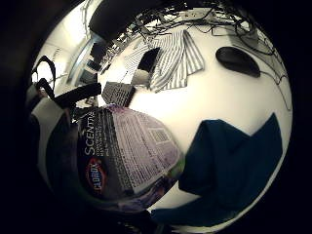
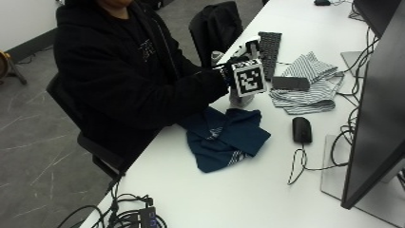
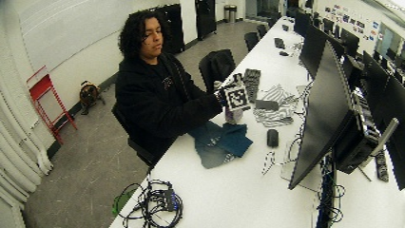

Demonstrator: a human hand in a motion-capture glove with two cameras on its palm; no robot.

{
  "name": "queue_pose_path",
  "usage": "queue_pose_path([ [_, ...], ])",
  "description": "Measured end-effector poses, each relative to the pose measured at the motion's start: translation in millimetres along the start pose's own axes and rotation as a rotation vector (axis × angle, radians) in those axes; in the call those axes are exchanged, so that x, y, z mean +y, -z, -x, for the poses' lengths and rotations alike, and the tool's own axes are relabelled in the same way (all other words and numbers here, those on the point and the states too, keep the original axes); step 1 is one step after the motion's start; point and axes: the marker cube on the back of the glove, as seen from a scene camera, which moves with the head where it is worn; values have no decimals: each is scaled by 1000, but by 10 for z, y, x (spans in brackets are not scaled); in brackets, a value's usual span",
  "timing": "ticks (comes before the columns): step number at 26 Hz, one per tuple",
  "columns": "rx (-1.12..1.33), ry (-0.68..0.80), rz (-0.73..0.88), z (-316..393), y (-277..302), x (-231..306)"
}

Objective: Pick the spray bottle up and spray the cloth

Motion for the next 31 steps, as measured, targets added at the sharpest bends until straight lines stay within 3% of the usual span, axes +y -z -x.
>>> queue_pose_path([
  [14, 29, 39, -180, -110, -63, -70],
  [21, 31, -3, -130, -148, -14, 1],
  [31, 434, -75, -28, -74, 666, 503],
])
